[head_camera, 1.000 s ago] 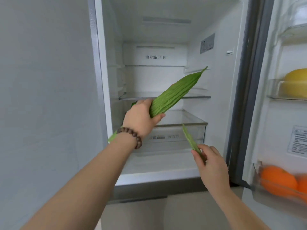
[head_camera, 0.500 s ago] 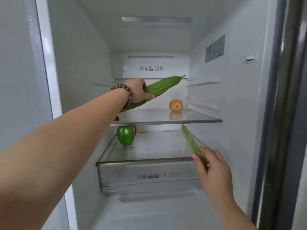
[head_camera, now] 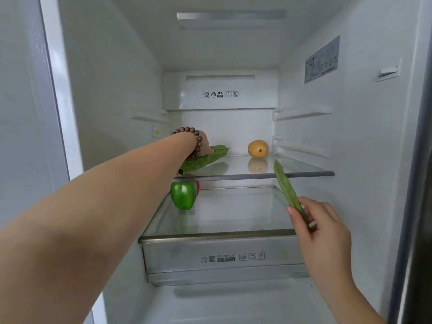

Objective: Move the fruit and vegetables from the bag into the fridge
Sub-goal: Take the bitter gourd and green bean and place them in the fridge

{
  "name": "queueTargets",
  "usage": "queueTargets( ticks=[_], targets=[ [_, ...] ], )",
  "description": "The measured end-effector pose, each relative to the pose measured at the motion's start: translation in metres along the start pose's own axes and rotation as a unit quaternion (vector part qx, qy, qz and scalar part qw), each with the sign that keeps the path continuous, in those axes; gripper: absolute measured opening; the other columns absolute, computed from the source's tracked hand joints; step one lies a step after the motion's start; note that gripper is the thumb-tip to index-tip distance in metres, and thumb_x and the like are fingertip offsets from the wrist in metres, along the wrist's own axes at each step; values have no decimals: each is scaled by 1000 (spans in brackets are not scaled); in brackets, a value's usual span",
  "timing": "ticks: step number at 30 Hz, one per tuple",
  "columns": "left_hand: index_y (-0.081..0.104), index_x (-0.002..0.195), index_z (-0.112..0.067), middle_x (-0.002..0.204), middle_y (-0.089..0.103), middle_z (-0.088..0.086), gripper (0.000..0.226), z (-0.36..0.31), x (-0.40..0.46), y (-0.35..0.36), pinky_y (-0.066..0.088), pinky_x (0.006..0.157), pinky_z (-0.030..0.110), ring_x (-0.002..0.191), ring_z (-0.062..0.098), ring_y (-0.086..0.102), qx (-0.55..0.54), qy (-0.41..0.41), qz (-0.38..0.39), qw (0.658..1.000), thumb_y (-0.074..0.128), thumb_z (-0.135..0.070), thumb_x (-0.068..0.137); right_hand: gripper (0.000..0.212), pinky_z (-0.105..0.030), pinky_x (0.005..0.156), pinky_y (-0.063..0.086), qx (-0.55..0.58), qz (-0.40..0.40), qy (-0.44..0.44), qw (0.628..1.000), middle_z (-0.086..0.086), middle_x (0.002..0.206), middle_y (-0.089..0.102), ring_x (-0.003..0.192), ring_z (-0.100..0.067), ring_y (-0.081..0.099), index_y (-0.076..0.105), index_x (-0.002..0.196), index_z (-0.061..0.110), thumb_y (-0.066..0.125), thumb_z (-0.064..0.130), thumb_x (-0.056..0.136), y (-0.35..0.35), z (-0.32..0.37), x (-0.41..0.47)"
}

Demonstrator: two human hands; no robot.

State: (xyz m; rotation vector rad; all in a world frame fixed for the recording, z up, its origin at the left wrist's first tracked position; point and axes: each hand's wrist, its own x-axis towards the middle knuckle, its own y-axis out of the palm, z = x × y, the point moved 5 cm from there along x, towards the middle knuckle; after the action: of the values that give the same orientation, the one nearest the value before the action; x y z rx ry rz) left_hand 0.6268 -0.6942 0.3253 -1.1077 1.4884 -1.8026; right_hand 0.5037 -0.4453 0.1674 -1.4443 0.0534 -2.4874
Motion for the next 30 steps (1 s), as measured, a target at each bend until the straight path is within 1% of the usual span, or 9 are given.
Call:
queueTargets(
  ticks=[2,4,6,9,16,19,23,27,30],
  targets=[
    [40,63,-10,67,42,1,49,6,2,-1,29,51,18,57,11,39,-12,8,1,1000,45,-49,93,16,-16,55,39,1,2,-6,1000,11,77,50,71,-6,52,65,97,23,60,31,85,1,7,3],
    [58,93,-3,94,59,5,62,13,-5,-5,38,69,19,83,16,56,-46,-8,36,998,43,-63,87,17,-16,55,39,3,4,-13,1000,12,78,50,71,-5,52,65,99,23,59,32,85,4,14,6],
    [50,128,-5,129,54,9,76,21,-18,-13,41,88,30,112,23,55,-52,10,49,997,46,-66,83,18,-20,56,40,6,-4,-22,1000,11,77,49,71,-6,52,65,98,23,59,33,85,6,20,10],
    [35,142,-13,147,37,7,77,34,-45,-22,38,99,35,128,26,43,-107,30,33,993,59,-55,82,19,-15,59,39,12,-8,-34,999,11,77,49,71,-6,52,66,100,23,58,34,86,10,28,15],
    [48,130,-20,123,56,4,64,57,-96,-1,44,84,25,103,19,54,-181,36,-116,976,75,-32,74,23,-15,64,37,52,-19,-91,994,6,81,53,70,-9,49,66,101,20,57,36,85,23,60,36],
    [57,119,-21,116,62,7,48,59,-104,10,51,85,31,99,23,59,-184,35,-172,967,73,-21,74,28,-5,70,35,69,-10,-131,989,8,89,54,78,-5,50,65,105,19,52,37,87,23,84,52],
    [58,112,-19,106,63,8,35,62,-114,18,52,79,36,94,27,60,-193,21,-256,947,66,-24,79,21,-3,72,33,66,0,-186,980,7,89,52,79,-5,46,64,105,19,54,29,89,27,111,86],
    [56,108,-17,100,62,7,30,70,-125,19,50,67,33,84,27,61,-175,-10,-327,929,62,-34,84,21,-12,74,36,47,116,-235,964,7,92,56,83,-10,50,63,106,20,55,27,87,59,120,120],
    [56,108,-16,99,61,8,31,77,-131,24,44,61,30,80,28,61,-176,-19,-353,919,61,-35,85,19,-28,77,42,2,227,-252,941,3,95,59,88,-17,53,62,107,21,57,18,89,91,113,137]
  ],
)
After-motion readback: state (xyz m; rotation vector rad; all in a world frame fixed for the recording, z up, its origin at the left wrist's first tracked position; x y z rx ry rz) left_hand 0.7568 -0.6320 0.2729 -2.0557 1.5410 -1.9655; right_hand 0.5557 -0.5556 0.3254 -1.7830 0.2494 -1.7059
